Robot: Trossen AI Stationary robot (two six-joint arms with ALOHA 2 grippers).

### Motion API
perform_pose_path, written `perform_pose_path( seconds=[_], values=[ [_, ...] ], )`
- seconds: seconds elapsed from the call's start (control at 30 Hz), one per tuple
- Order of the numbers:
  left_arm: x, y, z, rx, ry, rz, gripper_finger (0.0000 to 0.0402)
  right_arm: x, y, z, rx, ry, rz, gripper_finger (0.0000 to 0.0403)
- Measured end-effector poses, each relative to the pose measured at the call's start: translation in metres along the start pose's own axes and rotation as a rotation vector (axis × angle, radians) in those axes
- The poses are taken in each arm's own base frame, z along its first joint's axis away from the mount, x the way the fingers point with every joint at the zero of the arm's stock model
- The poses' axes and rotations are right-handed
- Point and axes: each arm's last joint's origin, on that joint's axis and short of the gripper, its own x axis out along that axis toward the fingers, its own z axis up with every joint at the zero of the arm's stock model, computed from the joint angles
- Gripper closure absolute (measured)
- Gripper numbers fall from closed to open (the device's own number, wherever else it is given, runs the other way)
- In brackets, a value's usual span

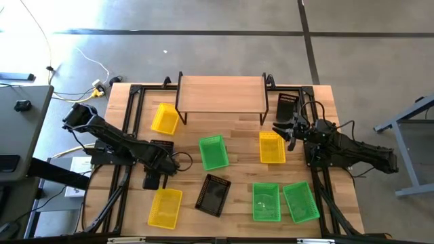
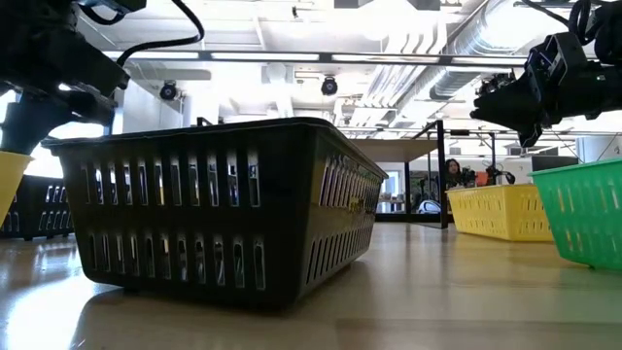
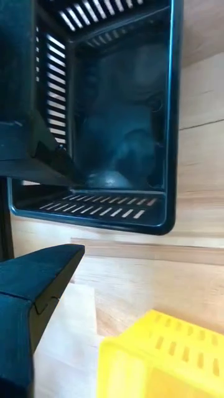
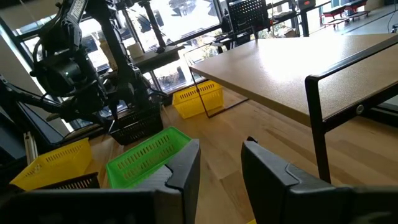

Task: Stack baskets on shelf by color
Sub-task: Put the middle-left black bin on the shelf

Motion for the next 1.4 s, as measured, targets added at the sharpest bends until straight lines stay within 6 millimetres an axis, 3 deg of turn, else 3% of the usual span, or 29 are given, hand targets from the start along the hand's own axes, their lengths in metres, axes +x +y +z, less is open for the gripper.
perform_pose_path(
  seconds=[0.47,0.63,0.8,0.87,1.07,1.4],
  values=[
    [0.023,-0.004,0.014,-0.010,0.065,0.029,0.0253,0.000,0.000,0.000,0.000,0.000,0.000,0.0300],
    [0.028,-0.004,0.016,-0.013,0.095,0.032,0.0299,0.000,0.000,0.000,0.000,0.000,0.000,0.0300],
    [0.025,-0.005,0.017,-0.011,0.084,0.025,0.0373,0.000,0.000,0.000,0.000,0.000,0.000,0.0300],
    [0.021,-0.006,0.017,-0.009,0.063,0.017,0.0393,0.000,0.000,0.000,0.000,0.000,0.000,0.0300],
    [-0.004,-0.012,0.021,-0.021,-0.013,-0.043,0.0395,0.000,0.000,0.000,0.000,0.000,0.000,0.0300],
    [-0.082,-0.022,0.021,0.051,-0.256,-0.116,0.0399,0.000,0.000,0.000,0.000,0.000,0.000,0.0300]
  ],
)
